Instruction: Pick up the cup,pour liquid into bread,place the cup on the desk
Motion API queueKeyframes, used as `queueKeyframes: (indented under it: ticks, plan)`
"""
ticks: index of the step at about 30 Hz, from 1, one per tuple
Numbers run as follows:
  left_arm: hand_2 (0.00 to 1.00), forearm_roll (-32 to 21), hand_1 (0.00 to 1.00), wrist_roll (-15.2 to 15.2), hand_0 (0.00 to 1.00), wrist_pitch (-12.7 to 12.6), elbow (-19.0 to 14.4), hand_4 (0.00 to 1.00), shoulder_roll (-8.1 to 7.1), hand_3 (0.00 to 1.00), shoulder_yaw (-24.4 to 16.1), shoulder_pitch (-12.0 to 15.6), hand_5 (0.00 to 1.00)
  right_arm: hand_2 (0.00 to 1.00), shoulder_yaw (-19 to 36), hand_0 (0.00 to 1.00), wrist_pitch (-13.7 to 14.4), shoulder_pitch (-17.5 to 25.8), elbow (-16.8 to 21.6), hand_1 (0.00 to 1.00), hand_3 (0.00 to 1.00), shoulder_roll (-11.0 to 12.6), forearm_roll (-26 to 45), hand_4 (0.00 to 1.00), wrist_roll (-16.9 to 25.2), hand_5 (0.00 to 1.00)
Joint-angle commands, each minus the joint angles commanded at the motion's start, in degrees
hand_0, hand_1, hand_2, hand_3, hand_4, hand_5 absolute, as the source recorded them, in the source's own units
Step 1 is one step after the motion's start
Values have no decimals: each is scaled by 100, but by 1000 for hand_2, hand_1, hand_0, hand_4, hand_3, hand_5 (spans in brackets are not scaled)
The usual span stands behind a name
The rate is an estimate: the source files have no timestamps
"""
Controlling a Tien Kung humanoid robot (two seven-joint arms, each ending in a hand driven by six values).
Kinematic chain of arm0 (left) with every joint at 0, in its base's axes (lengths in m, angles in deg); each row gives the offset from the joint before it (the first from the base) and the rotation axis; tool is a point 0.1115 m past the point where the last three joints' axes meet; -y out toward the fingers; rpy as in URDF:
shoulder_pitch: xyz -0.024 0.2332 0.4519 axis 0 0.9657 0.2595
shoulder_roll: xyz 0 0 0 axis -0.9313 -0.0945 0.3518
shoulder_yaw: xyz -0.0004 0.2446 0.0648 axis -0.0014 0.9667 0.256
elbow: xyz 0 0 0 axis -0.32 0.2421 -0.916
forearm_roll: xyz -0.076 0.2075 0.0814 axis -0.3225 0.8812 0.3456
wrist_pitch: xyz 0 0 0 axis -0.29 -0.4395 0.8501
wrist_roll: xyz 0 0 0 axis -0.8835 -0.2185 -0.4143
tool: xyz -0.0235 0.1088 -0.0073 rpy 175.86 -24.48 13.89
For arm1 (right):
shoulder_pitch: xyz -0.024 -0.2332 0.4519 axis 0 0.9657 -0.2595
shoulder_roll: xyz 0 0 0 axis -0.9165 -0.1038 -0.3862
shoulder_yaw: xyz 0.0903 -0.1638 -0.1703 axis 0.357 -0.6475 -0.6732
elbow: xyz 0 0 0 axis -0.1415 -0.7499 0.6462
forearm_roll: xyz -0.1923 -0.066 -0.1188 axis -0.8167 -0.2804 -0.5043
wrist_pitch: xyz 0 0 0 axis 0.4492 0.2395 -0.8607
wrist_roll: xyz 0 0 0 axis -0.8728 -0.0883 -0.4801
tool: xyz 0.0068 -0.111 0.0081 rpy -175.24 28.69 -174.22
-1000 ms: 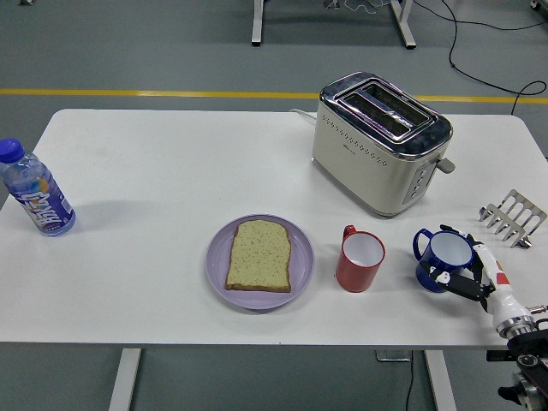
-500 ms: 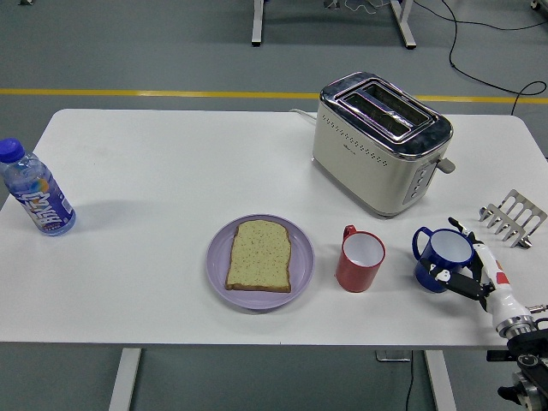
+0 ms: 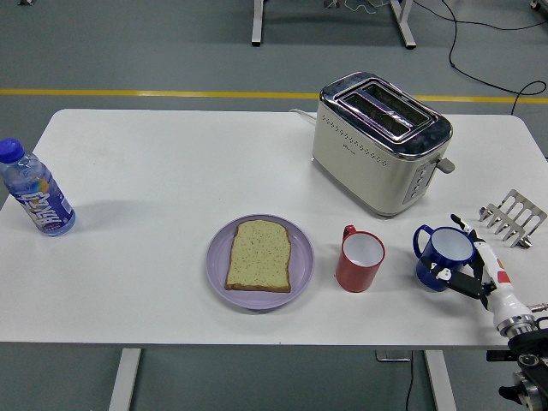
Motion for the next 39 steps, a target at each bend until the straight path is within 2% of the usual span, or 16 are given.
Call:
queueKeyframes:
  ticks: [1, 6, 7, 24, 25, 29, 39]
  plan:
    - [773, 1, 756, 0, 690, 0, 0, 396, 0, 611, -1, 0, 998, 913, 0, 943, -6, -1, -2, 794, 998, 0, -8, 883, -5, 58]
    - [773, 19, 756, -8, 690, -5, -1, 396, 4, 611, -12, 3, 998, 913, 6, 943, -19, 11, -27, 794, 998, 0, -45, 883, -6, 58]
    - [773, 30, 756, -12, 690, -6, -1, 396, 5, 611, -18, 4, 998, 935, 12, 962, -20, 14, -26, 843, 998, 1, -44, 894, -2, 65]
    - [773, 198, 756, -56, 690, -19, -6, 396, 12, 611, -117, 32, 998, 998, 196, 989, -78, 129, 144, 895, 998, 24, -84, 912, -11, 56]
    - [773, 207, 756, -57, 690, -20, -6, 396, 13, 611, -123, 33, 998, 998, 207, 998, -92, 151, 199, 905, 998, 37, -114, 932, -28, 88]
    - [773, 223, 756, -61, 690, -16, -7, 396, 10, 611, -123, 34, 998, 998, 323, 998, -156, 278, 532, 905, 998, 74, -254, 932, -179, 88]
    - [773, 144, 756, -32, 690, 0, 0, 396, -3, 611, -80, 30, 998, 998, 783, 998, -264, 455, 1758, 913, 998, 216, -351, 939, -506, 110]
